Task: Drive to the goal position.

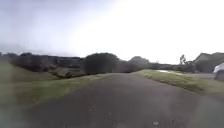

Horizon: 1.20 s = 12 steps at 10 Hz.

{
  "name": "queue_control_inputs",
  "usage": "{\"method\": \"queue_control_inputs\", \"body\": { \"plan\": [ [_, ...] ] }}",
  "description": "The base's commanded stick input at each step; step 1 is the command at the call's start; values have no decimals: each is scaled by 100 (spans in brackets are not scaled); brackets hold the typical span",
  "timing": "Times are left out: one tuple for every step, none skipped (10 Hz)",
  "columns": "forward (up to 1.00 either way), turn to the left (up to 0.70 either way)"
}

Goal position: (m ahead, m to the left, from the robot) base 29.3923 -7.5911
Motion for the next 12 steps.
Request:
{"method": "queue_control_inputs", "body": {
  "plan": [
    [100, -23],
    [100, -4],
    [100, 0],
    [100, 0],
    [100, 0],
    [100, 0],
    [100, 0],
    [100, 0],
    [100, 0],
    [100, 0],
    [100, 0],
    [100, 0]
  ]
}}
